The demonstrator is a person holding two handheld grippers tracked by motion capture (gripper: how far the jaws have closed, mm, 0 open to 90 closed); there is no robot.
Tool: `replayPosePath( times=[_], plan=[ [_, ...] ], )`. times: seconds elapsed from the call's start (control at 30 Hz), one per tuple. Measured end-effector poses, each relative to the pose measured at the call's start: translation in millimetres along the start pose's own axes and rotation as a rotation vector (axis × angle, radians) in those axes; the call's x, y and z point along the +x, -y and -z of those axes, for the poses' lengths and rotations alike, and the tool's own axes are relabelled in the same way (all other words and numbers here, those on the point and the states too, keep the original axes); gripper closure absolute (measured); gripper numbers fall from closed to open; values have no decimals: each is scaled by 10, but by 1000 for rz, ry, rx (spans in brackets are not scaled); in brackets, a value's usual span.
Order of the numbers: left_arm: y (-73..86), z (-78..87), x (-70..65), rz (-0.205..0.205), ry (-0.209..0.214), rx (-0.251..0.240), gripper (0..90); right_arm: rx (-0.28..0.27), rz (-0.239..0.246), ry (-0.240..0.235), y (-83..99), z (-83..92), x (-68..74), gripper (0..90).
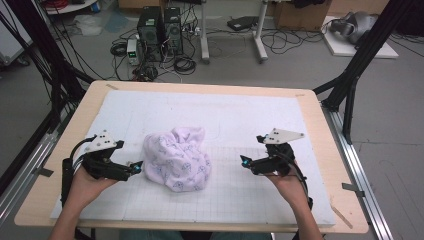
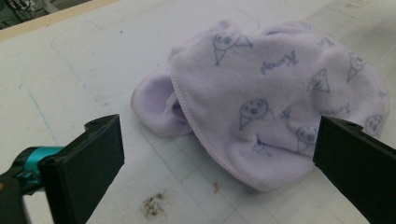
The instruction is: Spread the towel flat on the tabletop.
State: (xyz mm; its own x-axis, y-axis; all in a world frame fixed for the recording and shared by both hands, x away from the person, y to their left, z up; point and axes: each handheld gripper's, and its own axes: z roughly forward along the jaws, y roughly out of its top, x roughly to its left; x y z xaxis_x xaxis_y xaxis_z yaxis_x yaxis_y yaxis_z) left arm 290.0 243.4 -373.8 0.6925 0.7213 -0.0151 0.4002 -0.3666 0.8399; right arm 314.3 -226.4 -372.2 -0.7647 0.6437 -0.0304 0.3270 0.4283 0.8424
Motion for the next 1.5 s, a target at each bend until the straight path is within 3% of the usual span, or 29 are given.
replayPosePath(
  times=[0.17, 0.27, 0.5, 0.53, 0.7, 0.83, 0.9, 1.0, 1.2, 1.33, 1.5],
  plan=[
    [-64, -103, -22, -13, 10, 7, 78, 0, 16, -32, -114, -171, 66, 104],
    [-95, -192, -37, -19, 17, 11, 107, 20, 29, -66, -187, -372, 113, 117],
    [-105, -440, -79, -52, 48, 48, 298, 57, 76, -162, -234, -743, 247, 213],
    [-93, -514, -77, -65, 55, 73, 316, 66, 80, -175, -232, -800, 262, 223],
    [-63, -607, -57, -70, 65, 99, 432, 118, 78, -214, -171, -1059, 275, 331],
    [-29, -672, -30, -81, 60, 160, 534, 156, 79, -232, -131, -1194, 296, 402],
    [-10, -709, -30, -88, 63, 194, 610, 172, 95, -250, -107, -1305, 345, 473],
    [3, -722, -50, -98, 70, 193, 687, 201, 122, -267, -94, -1388, 412, 568],
    [98, -679, -40, -63, 80, 155, 786, 207, 169, -313, -132, -1324, 453, 820],
    [74, -563, -129, -93, 73, 125, 794, 193, 189, -324, -166, -1157, 449, 840],
    [51, -407, -220, -109, 87, 92, 798, 167, 215, -325, -189, -803, 476, 844]
  ],
)
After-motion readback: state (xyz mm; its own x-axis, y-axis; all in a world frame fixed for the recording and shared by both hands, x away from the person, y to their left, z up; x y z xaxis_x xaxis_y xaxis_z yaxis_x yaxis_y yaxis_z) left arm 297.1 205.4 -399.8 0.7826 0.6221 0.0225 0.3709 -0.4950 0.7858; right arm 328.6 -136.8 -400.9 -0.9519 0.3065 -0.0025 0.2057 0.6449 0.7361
